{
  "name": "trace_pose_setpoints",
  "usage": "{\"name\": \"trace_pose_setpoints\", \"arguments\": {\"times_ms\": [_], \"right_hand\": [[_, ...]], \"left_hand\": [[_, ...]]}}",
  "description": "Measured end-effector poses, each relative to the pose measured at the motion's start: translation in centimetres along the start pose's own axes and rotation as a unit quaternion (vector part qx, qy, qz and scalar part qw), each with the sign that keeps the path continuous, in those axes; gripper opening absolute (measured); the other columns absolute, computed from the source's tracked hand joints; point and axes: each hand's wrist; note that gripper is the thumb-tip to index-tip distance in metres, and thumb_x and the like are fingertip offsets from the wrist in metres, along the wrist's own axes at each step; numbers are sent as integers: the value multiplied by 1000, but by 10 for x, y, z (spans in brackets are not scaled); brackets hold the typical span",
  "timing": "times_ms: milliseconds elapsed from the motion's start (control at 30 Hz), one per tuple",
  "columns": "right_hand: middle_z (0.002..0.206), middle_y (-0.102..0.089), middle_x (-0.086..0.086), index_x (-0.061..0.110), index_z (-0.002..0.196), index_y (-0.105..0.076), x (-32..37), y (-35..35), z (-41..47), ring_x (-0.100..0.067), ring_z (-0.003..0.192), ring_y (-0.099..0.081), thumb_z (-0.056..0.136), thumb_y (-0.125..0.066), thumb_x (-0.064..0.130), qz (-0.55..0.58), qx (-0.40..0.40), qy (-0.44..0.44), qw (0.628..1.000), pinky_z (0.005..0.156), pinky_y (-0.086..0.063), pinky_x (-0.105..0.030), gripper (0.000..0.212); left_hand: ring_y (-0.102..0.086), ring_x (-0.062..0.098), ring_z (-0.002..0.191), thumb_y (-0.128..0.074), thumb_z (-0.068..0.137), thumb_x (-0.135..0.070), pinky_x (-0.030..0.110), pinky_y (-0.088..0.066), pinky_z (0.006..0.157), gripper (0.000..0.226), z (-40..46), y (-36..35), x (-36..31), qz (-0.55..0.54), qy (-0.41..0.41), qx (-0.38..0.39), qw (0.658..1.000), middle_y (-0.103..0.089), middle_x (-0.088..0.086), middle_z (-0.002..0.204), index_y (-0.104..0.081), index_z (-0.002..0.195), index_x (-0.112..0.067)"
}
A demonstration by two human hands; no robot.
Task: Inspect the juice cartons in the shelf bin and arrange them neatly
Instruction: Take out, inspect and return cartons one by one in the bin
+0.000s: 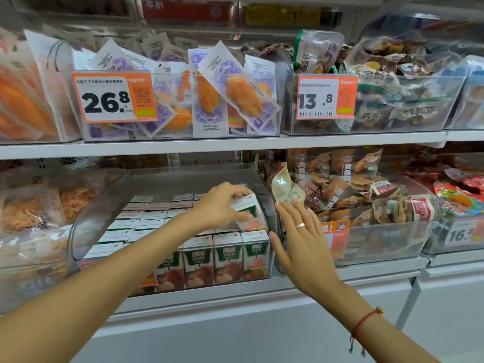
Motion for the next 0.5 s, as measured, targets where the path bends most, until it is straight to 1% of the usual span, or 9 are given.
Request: {"name": "trace_pose_setpoints", "arguments": {"times_ms": [33,100,167,233,333,400,500], "right_hand": [[149,-45,-4,12,145,-41,0,0,0,-23,143,-32,98,-45,39,0,3,0,1000,119,-13,-37,54],[150,-43,-4,13,146,-39,-1,0,0,-22,144,-30,99,-45,39,-3,7,1,1000,119,-10,-35,54],[150,-43,-3,14,147,-38,-1,1,0,-21,144,-29,99,-43,40,-7,10,1,1000,119,-8,-34,55],[151,-42,-2,14,147,-38,-1,1,0,-21,144,-29,99,-41,41,-4,11,0,1000,119,-8,-34,56],[151,-43,-2,14,147,-39,-1,0,0,-20,144,-29,98,-41,41,1,9,-3,1000,119,-8,-34,56],[151,-42,-2,14,147,-38,-1,0,-1,-20,145,-28,98,-39,41,-1,9,-4,1000,119,-7,-34,56],[151,-42,-2,14,147,-39,-1,-1,-1,-20,145,-28,98,-39,41,-2,5,-5,1000,119,-8,-34,56]], "left_hand": [[-52,17,115,-75,84,-27,31,-42,91,50,5,0,-3,34,-5,19,999,-57,-3,118,-59,131,-24],[-52,17,119,-75,84,-31,33,-42,97,50,14,-4,-5,62,-2,50,997,-61,-3,127,-60,131,-23],[-56,15,113,-76,83,-34,34,-46,98,49,18,-11,-2,77,10,62,995,-62,-3,128,-62,128,-22],[-62,12,106,-76,83,-36,34,-50,96,41,17,-19,4,86,15,57,995,-67,-6,120,-66,120,-22],[-66,6,101,-71,86,-40,35,-55,88,21,11,-28,12,122,3,11,992,-72,-13,110,-75,105,-31],[-66,6,101,-67,89,-41,36,-56,87,20,8,-31,14,141,-14,-5,990,-72,-12,112,-75,105,-32],[-62,9,110,-63,92,-40,40,-54,89,20,9,-28,15,183,-42,6,982,-70,-12,118,-74,108,-34]]}}
Point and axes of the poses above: each hand's wrist, its own z-axis towards the middle knuckle, its own y-axis out of the back of the hand, x = y × z
